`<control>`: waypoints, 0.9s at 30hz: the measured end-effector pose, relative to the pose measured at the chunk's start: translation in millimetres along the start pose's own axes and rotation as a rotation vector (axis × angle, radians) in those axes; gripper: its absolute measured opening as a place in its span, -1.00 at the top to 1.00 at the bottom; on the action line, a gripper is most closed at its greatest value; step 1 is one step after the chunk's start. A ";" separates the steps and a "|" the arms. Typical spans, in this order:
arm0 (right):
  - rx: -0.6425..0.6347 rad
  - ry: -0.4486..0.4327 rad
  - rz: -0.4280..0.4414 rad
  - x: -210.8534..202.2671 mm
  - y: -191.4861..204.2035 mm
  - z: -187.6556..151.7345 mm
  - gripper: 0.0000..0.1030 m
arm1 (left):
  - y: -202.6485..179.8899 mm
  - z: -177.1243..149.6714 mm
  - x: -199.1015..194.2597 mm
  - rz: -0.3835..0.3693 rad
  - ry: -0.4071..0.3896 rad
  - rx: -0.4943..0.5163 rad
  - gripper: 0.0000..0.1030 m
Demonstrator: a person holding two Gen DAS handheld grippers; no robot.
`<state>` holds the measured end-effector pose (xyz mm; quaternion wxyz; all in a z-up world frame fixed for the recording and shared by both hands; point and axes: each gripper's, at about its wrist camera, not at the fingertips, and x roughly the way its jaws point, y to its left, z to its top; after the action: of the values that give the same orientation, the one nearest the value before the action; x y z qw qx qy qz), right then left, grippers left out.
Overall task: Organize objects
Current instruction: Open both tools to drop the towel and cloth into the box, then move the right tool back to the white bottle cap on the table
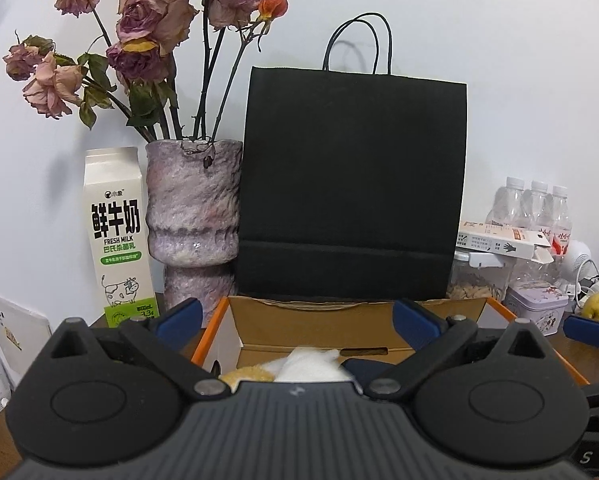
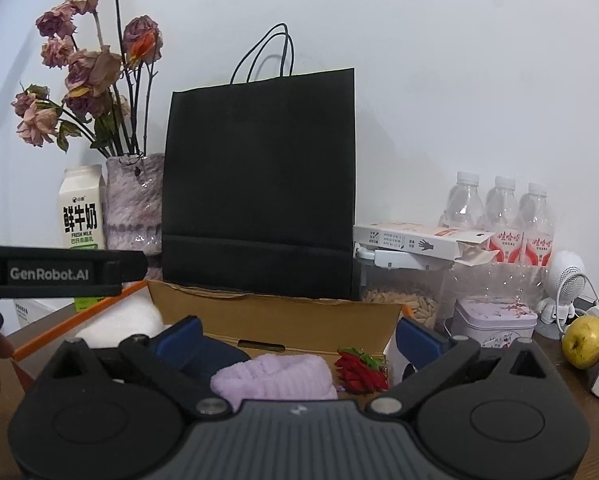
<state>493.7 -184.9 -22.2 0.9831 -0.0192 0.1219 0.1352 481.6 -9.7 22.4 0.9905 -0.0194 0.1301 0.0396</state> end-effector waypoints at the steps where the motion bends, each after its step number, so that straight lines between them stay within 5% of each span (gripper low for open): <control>1: 0.000 0.000 0.000 -0.1 0.0 0.1 -1.00 | 0.1 0.0 -0.6 0.000 0.001 -0.001 -1.00; 27: -0.056 0.046 0.034 -81.3 18.4 -22.2 -1.00 | 40.0 -31.3 -82.1 0.033 0.064 -0.031 -1.00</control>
<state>407.6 -190.0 -24.0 0.9767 -0.0475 0.1407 0.1547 391.1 22.6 12.3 0.9847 -0.0340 0.1612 0.0572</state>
